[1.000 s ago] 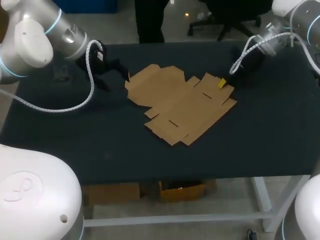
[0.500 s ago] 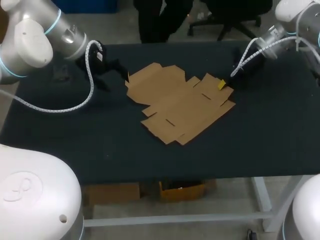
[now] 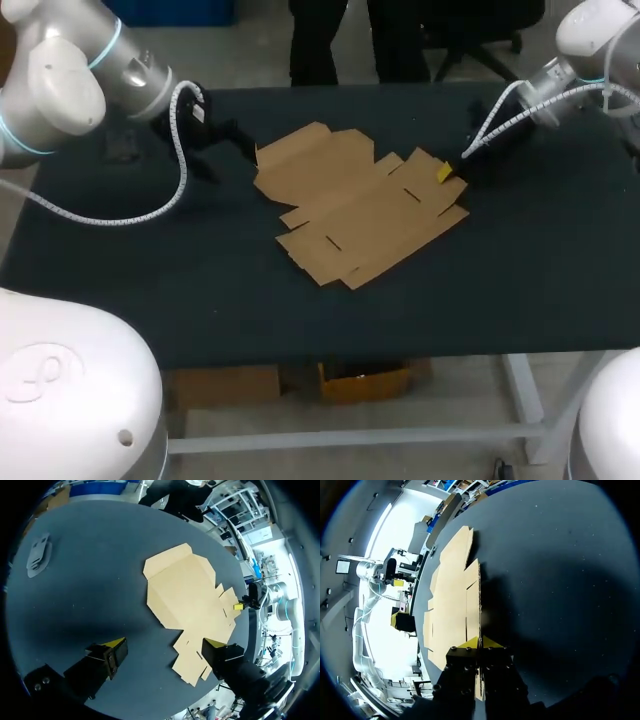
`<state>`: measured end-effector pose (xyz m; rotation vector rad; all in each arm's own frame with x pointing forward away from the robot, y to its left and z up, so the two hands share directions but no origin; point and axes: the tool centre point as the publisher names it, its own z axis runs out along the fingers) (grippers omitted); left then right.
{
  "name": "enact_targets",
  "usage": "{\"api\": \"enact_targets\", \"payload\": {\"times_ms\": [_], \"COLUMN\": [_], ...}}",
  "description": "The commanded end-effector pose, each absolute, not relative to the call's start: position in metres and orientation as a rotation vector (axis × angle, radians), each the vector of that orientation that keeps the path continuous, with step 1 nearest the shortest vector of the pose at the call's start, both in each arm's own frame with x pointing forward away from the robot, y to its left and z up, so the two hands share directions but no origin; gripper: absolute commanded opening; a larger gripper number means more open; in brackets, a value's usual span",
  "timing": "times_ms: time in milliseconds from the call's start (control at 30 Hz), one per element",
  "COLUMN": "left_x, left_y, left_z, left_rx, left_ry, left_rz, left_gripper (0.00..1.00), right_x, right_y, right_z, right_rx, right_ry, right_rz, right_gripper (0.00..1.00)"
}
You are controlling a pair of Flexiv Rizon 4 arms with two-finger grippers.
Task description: Assemble the packaging by folding the flat box into shape, placing the metal phone stand inside, and closing the box properly
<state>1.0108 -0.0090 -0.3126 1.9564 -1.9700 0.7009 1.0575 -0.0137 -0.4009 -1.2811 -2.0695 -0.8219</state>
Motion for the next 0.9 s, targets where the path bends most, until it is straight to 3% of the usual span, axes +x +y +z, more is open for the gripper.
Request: {"api": "enact_targets", "payload": {"times_ms": [33,333,367,400,433,467,500,900], "left_x": [1.012,1.012,1.012,1.012,1.012,1.012,1.012,1.013], "left_y": [-0.009,-0.008,-0.008,-0.008,-0.008,-0.008,-0.007,-0.008], "left_z": [-0.313,-0.313,-0.313,-0.314,-0.314,-0.314,-0.315,-0.317], "left_rx": [1.954,1.952,1.953,1.953,1.954,1.954,1.954,1.945], "left_ry": [-1.972,-1.974,-1.973,-1.972,-1.971,-1.969,-1.968,-1.966], "left_rz": [0.699,0.701,0.701,0.701,0.701,0.702,0.702,0.701], "left_gripper": [1.0,1.0,1.0,1.0,1.0,1.0,1.0,1.0], "right_x": [1.048,1.038,1.036,1.035,1.033,1.031,1.03,1.029], "right_y": [-0.014,-0.011,-0.011,-0.011,-0.012,-0.012,-0.012,-0.025], "right_z": [-0.399,-0.399,-0.399,-0.399,-0.398,-0.397,-0.397,-0.391], "right_rx": [-1.354,-1.371,-1.37,-1.364,-1.36,-1.37,-1.365,-1.273], "right_ry": [-2.051,-2.003,-1.997,-1.985,-1.99,-1.986,-1.979,-1.989], "right_rz": [-0.933,-0.944,-0.926,-0.931,-0.924,-0.899,-0.891,-0.675], "right_gripper": [0.0,0.0,0.08,0.27,0.53,0.89,1.0,1.0]}}
